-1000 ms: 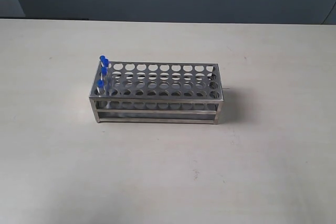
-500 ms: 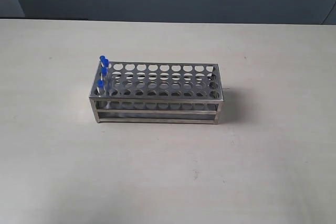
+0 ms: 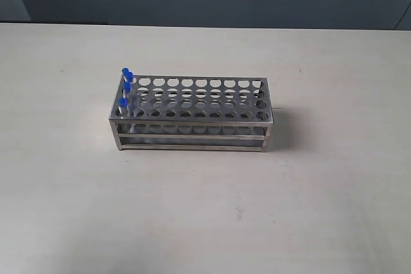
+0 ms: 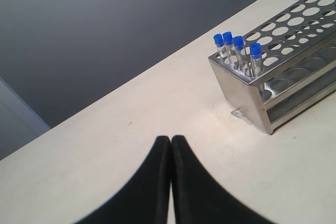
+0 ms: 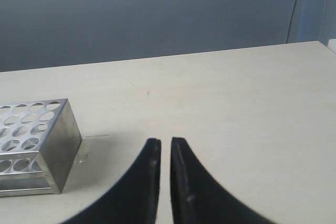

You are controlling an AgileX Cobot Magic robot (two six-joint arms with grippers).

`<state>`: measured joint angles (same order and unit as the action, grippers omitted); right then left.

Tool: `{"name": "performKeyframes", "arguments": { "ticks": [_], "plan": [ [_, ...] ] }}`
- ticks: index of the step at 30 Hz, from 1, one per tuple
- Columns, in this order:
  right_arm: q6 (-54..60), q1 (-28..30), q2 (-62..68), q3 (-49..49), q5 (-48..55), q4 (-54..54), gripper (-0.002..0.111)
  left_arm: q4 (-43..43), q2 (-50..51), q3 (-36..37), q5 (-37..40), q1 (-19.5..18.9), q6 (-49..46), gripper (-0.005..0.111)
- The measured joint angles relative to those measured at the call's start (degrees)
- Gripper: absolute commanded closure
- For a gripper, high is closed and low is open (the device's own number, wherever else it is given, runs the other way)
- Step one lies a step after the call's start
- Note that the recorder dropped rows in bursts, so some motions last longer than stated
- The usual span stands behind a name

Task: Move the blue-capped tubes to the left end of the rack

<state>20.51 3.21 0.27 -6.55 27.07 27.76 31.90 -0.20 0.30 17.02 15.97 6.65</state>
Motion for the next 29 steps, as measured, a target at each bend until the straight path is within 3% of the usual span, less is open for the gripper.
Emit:
{"name": "performKeyframes", "arguments": {
  "ticks": [29],
  "plan": [
    [0.0,0.0,0.0,0.0,0.0,0.1,0.1,0.0,0.0,0.0,0.0,0.0,0.0,0.106]
  ]
}}
